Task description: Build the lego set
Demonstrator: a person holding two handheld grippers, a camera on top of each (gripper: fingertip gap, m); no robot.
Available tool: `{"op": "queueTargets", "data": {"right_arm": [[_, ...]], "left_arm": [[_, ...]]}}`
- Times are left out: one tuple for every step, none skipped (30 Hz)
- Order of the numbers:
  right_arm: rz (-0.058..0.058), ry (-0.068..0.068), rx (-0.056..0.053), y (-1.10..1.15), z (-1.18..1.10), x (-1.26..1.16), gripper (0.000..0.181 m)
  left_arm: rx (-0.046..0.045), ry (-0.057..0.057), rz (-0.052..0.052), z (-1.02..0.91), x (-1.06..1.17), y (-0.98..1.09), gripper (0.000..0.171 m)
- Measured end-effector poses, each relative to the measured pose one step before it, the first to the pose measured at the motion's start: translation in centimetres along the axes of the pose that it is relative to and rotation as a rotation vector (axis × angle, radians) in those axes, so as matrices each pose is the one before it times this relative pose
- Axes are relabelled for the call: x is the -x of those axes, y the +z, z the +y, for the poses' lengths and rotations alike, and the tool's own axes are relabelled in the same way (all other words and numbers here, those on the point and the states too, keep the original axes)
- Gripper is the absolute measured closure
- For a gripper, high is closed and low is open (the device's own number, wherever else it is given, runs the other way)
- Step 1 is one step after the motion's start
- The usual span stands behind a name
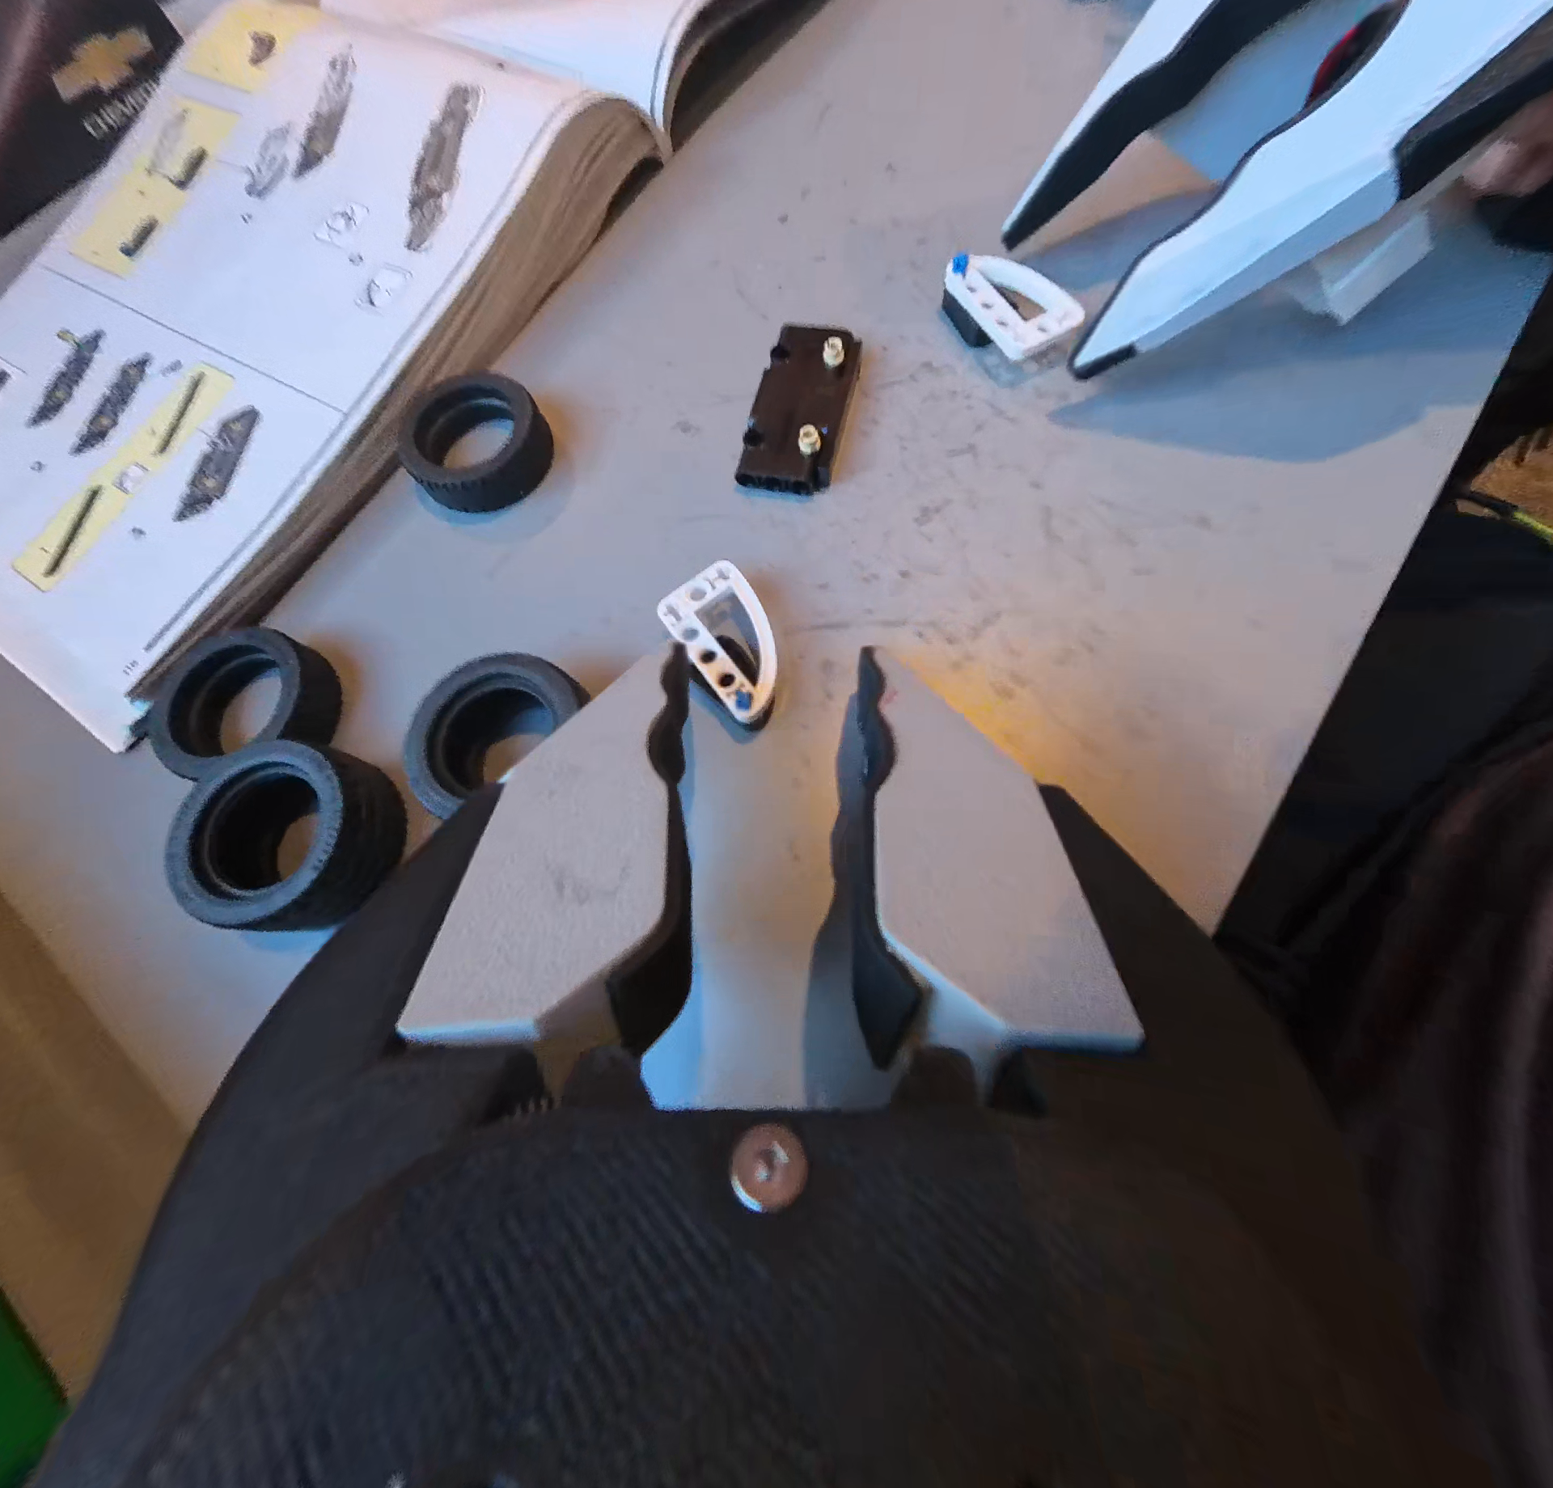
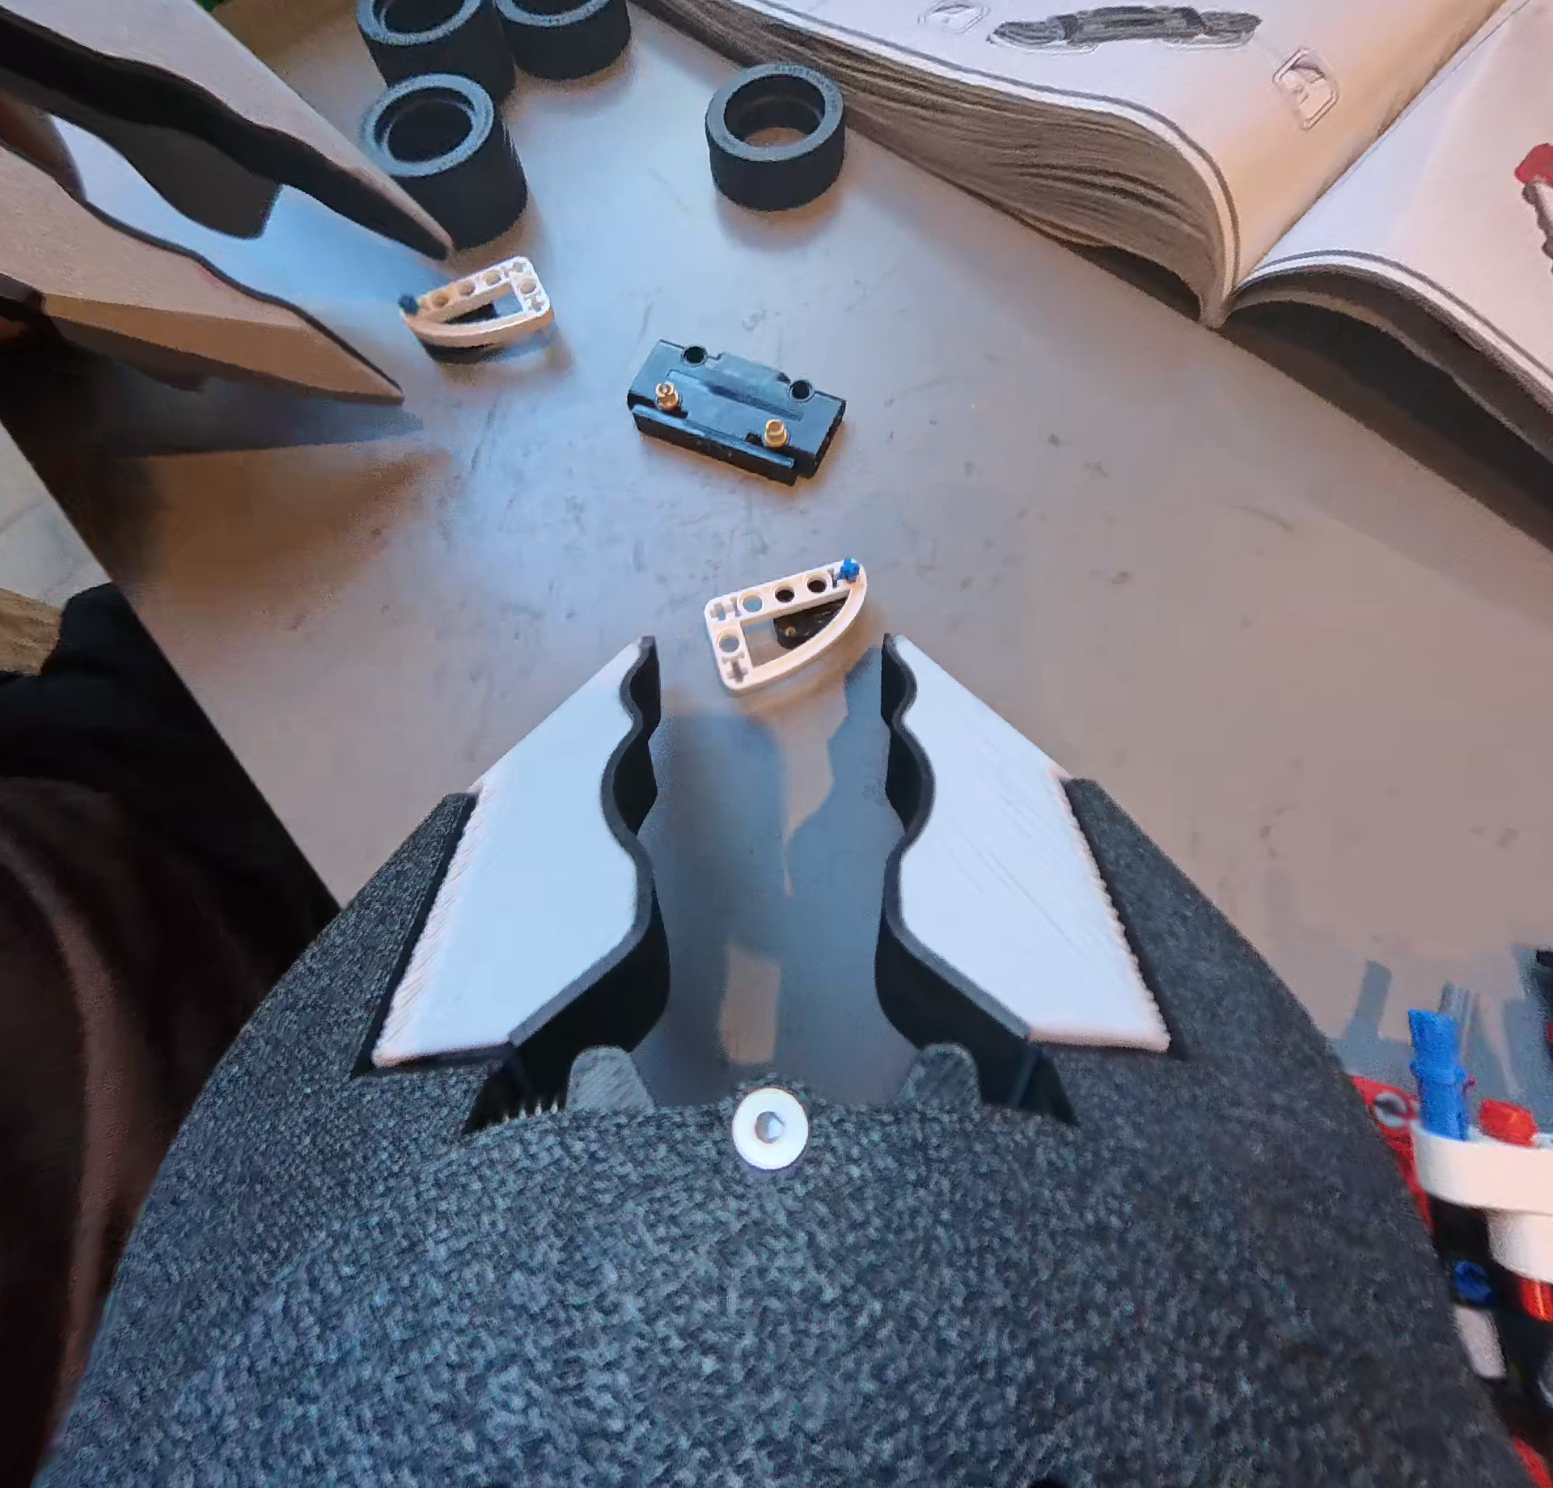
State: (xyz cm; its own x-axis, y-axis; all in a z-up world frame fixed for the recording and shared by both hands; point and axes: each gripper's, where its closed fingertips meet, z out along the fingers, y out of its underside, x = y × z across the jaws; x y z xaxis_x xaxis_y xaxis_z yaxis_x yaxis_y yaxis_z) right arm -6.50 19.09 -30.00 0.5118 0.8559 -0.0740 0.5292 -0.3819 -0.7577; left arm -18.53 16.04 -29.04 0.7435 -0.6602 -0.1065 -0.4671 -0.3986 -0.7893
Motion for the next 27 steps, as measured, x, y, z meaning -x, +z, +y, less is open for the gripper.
{"op": "queueTargets", "data": {"right_arm": [[0.0, 0.0018, 0.0071, 0.21, -0.011, -0.054, 0.129], [-0.0069, -0.0021, 0.0135, 0.225, 0.106, 0.062, 0.129], [-0.0042, -0.0011, 0.0166, 0.192, 0.18, 0.021, 0.129], [-0.0021, 0.0016, 0.0098, 0.127, 0.099, -0.019, 0.129], [-0.002, 0.0021, -0.0035, 0.007, -0.066, -0.014, 0.129], [-0.0013, 0.0052, -0.0004, 0.012, 0.0, -0.049, 0.131], [-0.0025, 0.0074, -0.0015, -0.004, -0.012, -0.063, 0.132], [-0.0047, 0.0088, -0.003, -0.025, -0.037, -0.045, 0.134], [-0.0085, 0.0081, -0.0018, -0.011, -0.018, -0.002, 0.134], [-0.0085, 0.0065, -0.0019, -0.001, -0.026, 0.007, 0.135], [-0.0075, 0.0032, -0.0012, -0.006, -0.036, 0.027, 0.137], [-0.0086, -0.003, 0.0004, 0.036, -0.02, 0.079, 0.142], [-0.0076, -0.006, 0.0034, 0.063, 0.001, 0.093, 0.147], [0.0051, -0.0061, 0.0008, 0.051, -0.041, -0.048, 0.148], [0.0025, -0.006, 0.0015, 0.056, -0.026, 0.003, 0.148], [-0.0005, -0.0051, 0.0004, 0.017, -0.014, 0.045, 0.148], [-0.0019, -0.0034, 0.0004, 0.013, 0.0, 0.056, 0.148], [0.0004, -0.0014, 0.0013, 0.009, 0.018, 0.001, 0.148], [0.0001, -0.002, 0.0008, 0.006, 0.007, 0.025, 0.149], [0.003, -0.0014, -0.0008, -0.003, -0.013, -0.02, 0.149], [0.0066, -0.0012, -0.0012, -0.01, -0.008, -0.064, 0.149], [0.0082, -0.003, -0.0009, -0.014, -0.011, -0.063, 0.149], [0.0089, -0.0058, -0.0009, -0.014, -0.019, -0.042, 0.149], [0.0083, -0.0079, 0.0003, 0.024, -0.016, -0.026, 0.149], [0.0083, -0.0076, 0.0018, 0.041, -0.024, -0.036, 0.149], [0.0105, -0.0053, -0.0002, 0.054, -0.071, -0.09, 0.149], [0.0104, -0.0042, -0.0029, 0.052, -0.107, -0.111, 0.149]], "left_arm": [[-0.02867, 0.0085, -0.007, -0.429, 0.236, -0.123, 0.137], [-0.02773, 0.0081, -0.0114, -0.402, 0.317, -0.12, 0.14], [-0.02812, 0.0038, -0.0156, -0.384, 0.4, -0.134, 0.139], [-0.02654, -0.0023, -0.0095, -0.362, 0.31, -0.125, 0.139], [-0.01632, -0.0091, 0.0046, -0.224, 0.158, -0.072, 0.139], [-0.00598, -0.015, 0.0133, -0.086, 0.045, -0.01, 0.139], [-0.00262, -0.0129, 0.016, -0.05, -0.012, 0.005, 0.139], [-0.00252, -0.0064, 0.0139, -0.038, -0.055, 0.014, 0.139], [-0.00167, -0.0007, 0.0079, -0.036, -0.046, 0.025, 0.139], [0.00317, 0.0038, 0.0025, 0.019, -0.03, 0.06, 0.139], [0.00798, 0.0069, 0.001, 0.089, -0.076, 0.087, 0.139], [0.00787, 0.0108, -0.003, 0.089, -0.078, 0.085, 0.139], [0.00543, 0.0143, -0.0078, 0.06, -0.054, 0.053, 0.139], [0.00211, 0.0163, -0.0097, 0.023, -0.045, 0.023, 0.139], [0.0017, 0.0156, -0.0087, 0.004, -0.063, 0.018, 0.139], [0.00432, 0.015, -0.003, 0.048, -0.118, 0.048, 0.139], [0.01068, 0.0116, -0.0014, 0.124, -0.091, 0.116, 0.139], [0.0181, 0.0049, -0.004, 0.213, -0.006, 0.169, 0.138], [0.01848, 0.0015, -0.008, 0.22, 0.079, 0.172, 0.135], [0.01518, 0.0019, -0.0085, 0.182, 0.08, 0.135, 0.131], [0.01045, 0.0023, -0.009, 0.128, 0.082, 0.091, 0.129], [0.00596, 0.0039, -0.0071, 0.067, 0.034, 0.053, 0.127], [0.00537, 0.0029, -0.0086, 0.085, 0.064, 0.025, 0.126], [0.00691, 0.0002, -0.0051, 0.095, 0.037, 0.027, 0.124], [0.0106, -0.0027, -0.0002, 0.165, 0.002, 0.046, 0.123], [0.013, -0.0047, 0.0044, 0.185, -0.04, 0.076, 0.121], [0.0123, -0.0041, 0.0081, 0.165, -0.074, 0.094, 0.12]]}}
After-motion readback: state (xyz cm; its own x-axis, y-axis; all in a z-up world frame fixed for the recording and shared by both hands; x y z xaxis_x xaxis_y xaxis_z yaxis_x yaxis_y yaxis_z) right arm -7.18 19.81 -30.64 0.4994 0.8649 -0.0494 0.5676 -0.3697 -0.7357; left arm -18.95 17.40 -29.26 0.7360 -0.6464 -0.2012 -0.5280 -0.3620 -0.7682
